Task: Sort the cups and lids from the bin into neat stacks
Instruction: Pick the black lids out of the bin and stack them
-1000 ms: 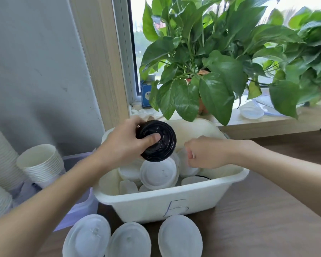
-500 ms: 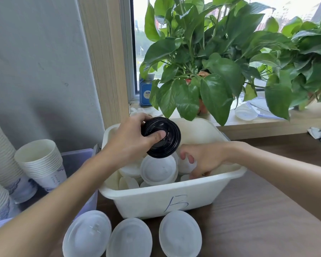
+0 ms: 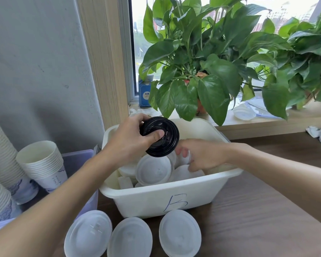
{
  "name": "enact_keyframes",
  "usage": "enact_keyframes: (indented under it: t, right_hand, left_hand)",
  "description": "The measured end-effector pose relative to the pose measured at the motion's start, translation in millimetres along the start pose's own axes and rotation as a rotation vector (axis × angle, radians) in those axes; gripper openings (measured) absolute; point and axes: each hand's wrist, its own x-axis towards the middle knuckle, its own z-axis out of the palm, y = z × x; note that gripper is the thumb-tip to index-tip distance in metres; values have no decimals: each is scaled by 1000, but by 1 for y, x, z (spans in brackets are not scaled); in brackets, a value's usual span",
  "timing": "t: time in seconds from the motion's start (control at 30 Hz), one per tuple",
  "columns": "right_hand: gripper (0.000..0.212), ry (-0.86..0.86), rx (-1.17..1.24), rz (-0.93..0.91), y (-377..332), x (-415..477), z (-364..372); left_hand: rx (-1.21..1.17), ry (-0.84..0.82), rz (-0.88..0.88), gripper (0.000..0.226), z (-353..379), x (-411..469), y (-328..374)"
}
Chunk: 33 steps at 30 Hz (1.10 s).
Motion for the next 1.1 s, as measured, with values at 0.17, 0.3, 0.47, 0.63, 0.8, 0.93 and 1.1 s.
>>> enact_keyframes:
  t: [0.17, 0.3, 0.47, 0.63, 0.8, 0.93, 1.1]
  right_hand:
    - [32, 223, 61, -106, -3, -5, -5]
    - [19, 316, -10, -45, 1, -5, -10]
    - [15, 381, 33, -58, 0, -11, -16]
    - [7, 384, 169, -70, -2, -17, -18]
    - [13, 414, 409, -114, -7, -18, -24]
    - [18, 413, 531, -130, -14, -24, -30]
    - [19, 479, 553, -130, -20, -24, -25]
  left_hand:
    - [-45, 17, -6, 32, -1, 0, 1]
    - [-78, 47, -10, 27, -2, 0, 2]
    - [-199, 84, -44, 25, -6, -3, 6]
    - [-234, 96, -38, 20, -11, -8, 9]
    - [-204, 103, -20, 20, -18, -13, 9]
    - [-229, 103, -22, 19, -20, -18, 11]
    - [-286, 58, -28, 14, -18, -25, 10]
